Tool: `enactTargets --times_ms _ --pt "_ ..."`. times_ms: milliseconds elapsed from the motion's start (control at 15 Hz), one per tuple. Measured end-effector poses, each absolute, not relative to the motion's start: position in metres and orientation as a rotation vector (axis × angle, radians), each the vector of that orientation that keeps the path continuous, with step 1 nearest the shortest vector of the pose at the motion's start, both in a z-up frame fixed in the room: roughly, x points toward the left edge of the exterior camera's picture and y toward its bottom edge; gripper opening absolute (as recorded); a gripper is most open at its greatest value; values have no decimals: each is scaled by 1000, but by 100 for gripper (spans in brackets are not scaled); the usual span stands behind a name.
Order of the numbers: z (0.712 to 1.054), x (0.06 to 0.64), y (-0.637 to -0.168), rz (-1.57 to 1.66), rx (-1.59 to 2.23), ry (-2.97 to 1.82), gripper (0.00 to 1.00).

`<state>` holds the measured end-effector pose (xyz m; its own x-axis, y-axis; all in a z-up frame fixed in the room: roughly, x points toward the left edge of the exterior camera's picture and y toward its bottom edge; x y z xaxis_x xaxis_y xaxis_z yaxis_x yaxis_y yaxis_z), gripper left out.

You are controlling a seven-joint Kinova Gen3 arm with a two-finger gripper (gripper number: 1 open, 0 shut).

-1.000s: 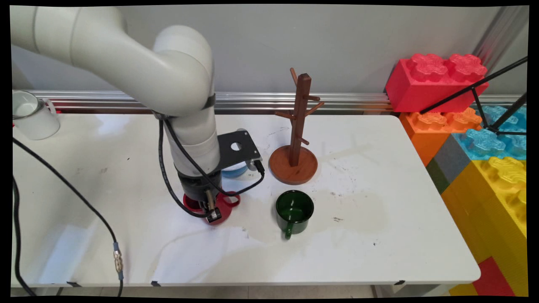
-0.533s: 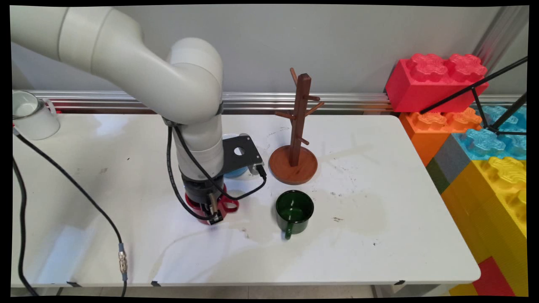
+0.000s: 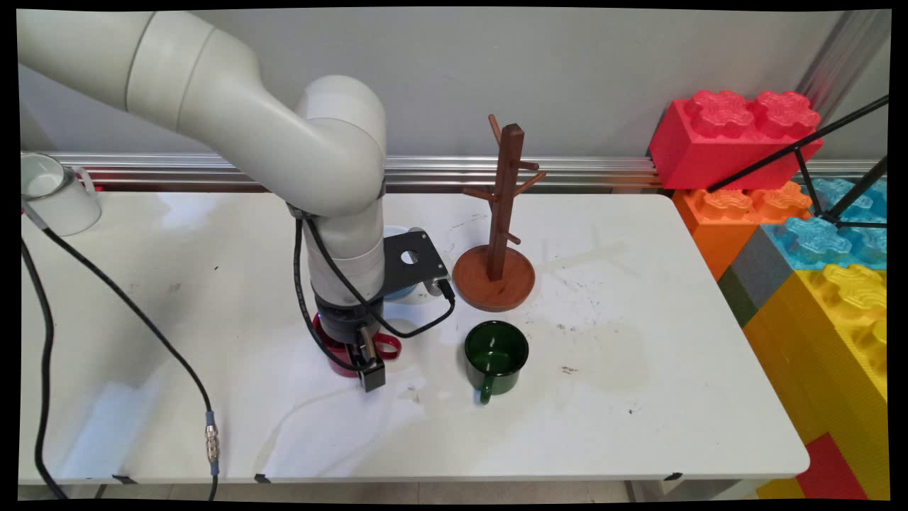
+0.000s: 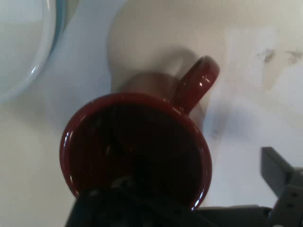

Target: Place the picked object on the table

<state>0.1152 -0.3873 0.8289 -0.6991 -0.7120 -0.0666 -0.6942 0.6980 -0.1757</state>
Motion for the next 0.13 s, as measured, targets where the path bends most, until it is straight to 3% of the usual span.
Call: enactTargets --times_ms 133 --pt "829 114 -389 -205 -1158 2783 100"
